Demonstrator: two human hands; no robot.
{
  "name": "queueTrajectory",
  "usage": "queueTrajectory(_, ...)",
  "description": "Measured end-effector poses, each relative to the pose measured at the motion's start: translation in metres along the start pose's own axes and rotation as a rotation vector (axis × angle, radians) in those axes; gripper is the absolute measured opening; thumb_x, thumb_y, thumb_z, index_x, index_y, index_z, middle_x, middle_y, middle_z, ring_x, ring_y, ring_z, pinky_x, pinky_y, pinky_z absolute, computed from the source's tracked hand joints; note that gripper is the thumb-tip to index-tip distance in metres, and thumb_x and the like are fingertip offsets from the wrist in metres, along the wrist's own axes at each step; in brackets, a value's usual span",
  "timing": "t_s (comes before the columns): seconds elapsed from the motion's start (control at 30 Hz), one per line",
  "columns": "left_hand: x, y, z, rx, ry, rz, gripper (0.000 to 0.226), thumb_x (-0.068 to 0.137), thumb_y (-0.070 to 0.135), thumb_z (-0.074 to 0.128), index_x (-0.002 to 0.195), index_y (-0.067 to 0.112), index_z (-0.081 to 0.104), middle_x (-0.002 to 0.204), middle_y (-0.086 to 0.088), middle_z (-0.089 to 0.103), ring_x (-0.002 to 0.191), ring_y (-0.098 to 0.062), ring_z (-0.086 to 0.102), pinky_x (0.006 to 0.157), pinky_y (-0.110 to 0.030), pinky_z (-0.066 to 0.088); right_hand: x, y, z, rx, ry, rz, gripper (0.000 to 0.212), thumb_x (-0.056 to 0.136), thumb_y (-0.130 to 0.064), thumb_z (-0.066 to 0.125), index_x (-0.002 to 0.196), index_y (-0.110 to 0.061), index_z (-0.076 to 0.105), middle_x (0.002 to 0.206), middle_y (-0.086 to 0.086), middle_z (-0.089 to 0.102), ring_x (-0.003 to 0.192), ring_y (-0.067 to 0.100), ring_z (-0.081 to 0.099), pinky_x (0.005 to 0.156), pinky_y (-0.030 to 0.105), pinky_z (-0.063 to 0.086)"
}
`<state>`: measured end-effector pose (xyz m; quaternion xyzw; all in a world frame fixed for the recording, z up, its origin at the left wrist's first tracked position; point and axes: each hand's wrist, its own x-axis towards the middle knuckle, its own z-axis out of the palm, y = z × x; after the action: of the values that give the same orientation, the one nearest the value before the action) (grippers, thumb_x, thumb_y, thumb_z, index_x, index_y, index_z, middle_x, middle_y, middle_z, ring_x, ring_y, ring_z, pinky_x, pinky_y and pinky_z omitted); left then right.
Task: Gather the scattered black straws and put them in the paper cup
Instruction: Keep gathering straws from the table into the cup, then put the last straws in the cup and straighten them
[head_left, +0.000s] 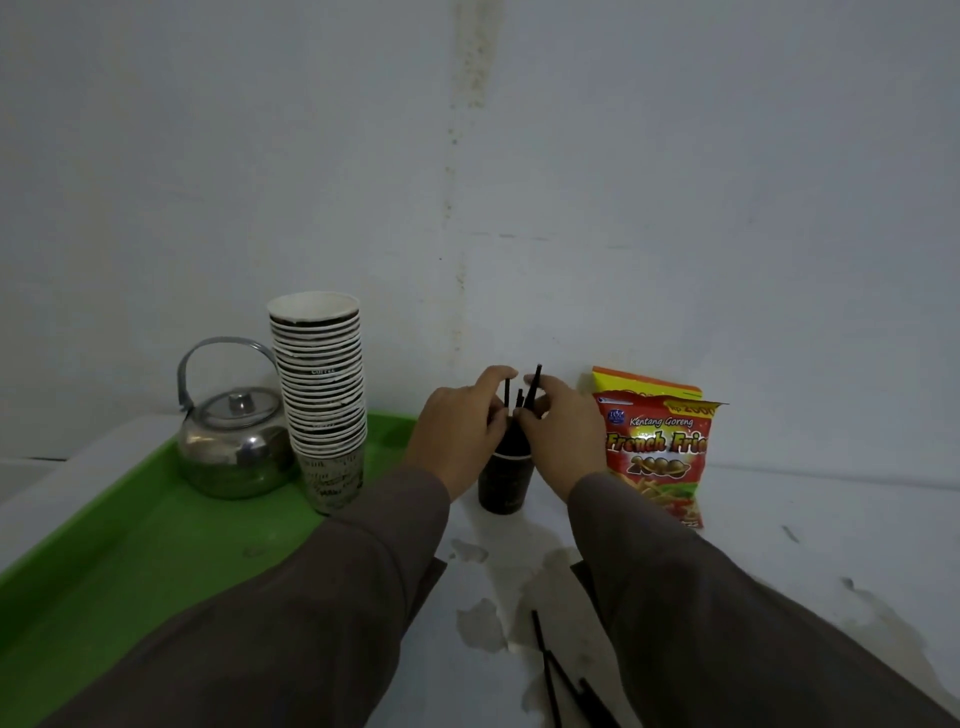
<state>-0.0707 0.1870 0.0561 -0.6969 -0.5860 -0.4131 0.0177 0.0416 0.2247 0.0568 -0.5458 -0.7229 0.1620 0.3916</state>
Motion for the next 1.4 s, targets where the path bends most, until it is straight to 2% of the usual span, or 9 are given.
queueTrajectory(0.13,0.0,-0.003,0.001,0.024,0.043,0.036,0.034,0.09,0.013,0.051,0.123,0.019,0.051,0.101,-0.006,0.069,0.09,-0.025,0.063,0.084,-0.043,0.051,0.002,0.0,-0.005,0.04,0.0,-0.052,0.056,0.087,-0.021,0.057,0.136,-0.032,0.034,0.111,0.007,0.063,0.104,0.026,0.057,0.091,0.044,0.051)
queueTrajectory(0.27,0.003,-0.005,-0.001,0.104,0.065,0.086,0.033,0.087,0.005,0.05,0.116,0.013,0.062,0.111,-0.008,0.067,0.101,-0.025,0.059,0.091,-0.04,0.047,0.002,0.0,-0.009,-0.039,-0.032,-0.102,0.032,0.093,-0.024,0.047,0.124,-0.022,0.056,0.117,0.006,0.066,0.109,0.026,0.056,0.094,0.046,0.048)
queueTrajectory(0.43,-0.003,-0.001,-0.009,0.126,0.076,0.1,0.041,0.083,-0.001,0.051,0.12,0.011,0.059,0.12,-0.01,0.062,0.113,-0.027,0.054,0.097,-0.043,0.044,-0.011,-0.011,-0.028,0.028,-0.017,-0.134,0.03,0.094,-0.026,0.045,0.118,-0.015,0.061,0.122,0.007,0.063,0.115,0.023,0.053,0.104,0.04,0.039)
queueTrajectory(0.6,-0.046,0.025,-0.019,0.052,0.196,0.093,0.035,0.081,0.004,0.046,0.109,0.014,0.065,0.107,-0.007,0.062,0.102,-0.021,0.054,0.088,-0.032,0.043,-0.057,-0.006,-0.069,0.134,-0.014,-0.152,0.025,0.093,-0.019,0.048,0.114,-0.017,0.062,0.111,-0.001,0.061,0.093,0.008,0.051,0.077,0.016,0.04)
queueTrajectory(0.8,-0.136,0.062,0.005,-0.085,-0.044,-0.038,0.025,0.086,0.01,0.049,0.1,0.021,0.066,0.098,0.002,0.061,0.094,-0.013,0.053,0.083,-0.028,0.045,-0.144,0.03,-0.098,0.012,-0.202,-0.076,0.017,0.089,-0.024,0.054,0.102,-0.029,0.064,0.095,-0.015,0.058,0.078,-0.004,0.051,0.061,0.008,0.039)
queueTrajectory(0.93,-0.178,0.077,0.014,-0.125,-0.2,-0.126,0.022,0.089,0.014,0.051,0.104,0.021,0.064,0.102,0.003,0.058,0.098,-0.011,0.05,0.087,-0.023,0.042,-0.19,0.043,-0.106,-0.094,-0.24,-0.091,0.015,0.085,-0.021,0.062,0.097,-0.026,0.068,0.081,-0.017,0.057,0.071,-0.002,0.052,0.065,0.001,0.038)
queueTrajectory(1.1,-0.213,0.087,0.012,-0.074,-0.298,0.011,0.036,0.089,0.028,0.032,0.106,0.022,0.064,0.102,0.003,0.059,0.094,-0.008,0.046,0.082,-0.023,0.04,-0.228,0.059,-0.102,-0.209,-0.32,-0.172,0.019,0.086,-0.021,0.059,0.103,-0.024,0.068,0.084,-0.011,0.056,0.072,-0.001,0.043,0.067,0.004,0.034)
queueTrajectory(1.27,-0.228,0.071,0.018,0.011,-0.271,0.081,0.051,0.069,0.0,0.052,0.113,0.026,0.057,0.111,0.0,0.065,0.1,-0.01,0.043,0.077,-0.031,0.051,-0.244,0.064,-0.091,-0.302,-0.315,-0.266,0.032,0.086,-0.035,0.055,0.115,-0.022,0.062,0.095,0.0,0.06,0.088,0.018,0.051,0.073,0.021,0.033)
queueTrajectory(1.4,-0.219,0.072,0.012,0.15,-0.321,0.061,0.073,0.064,-0.011,0.038,0.125,0.026,0.053,0.137,0.003,0.05,0.123,-0.015,0.033,0.092,-0.038,0.038,-0.245,0.064,-0.089,-0.455,-0.383,-0.303,0.041,0.084,-0.045,0.055,0.117,-0.021,0.06,0.102,0.001,0.059,0.092,0.022,0.052,0.077,0.028,0.037)
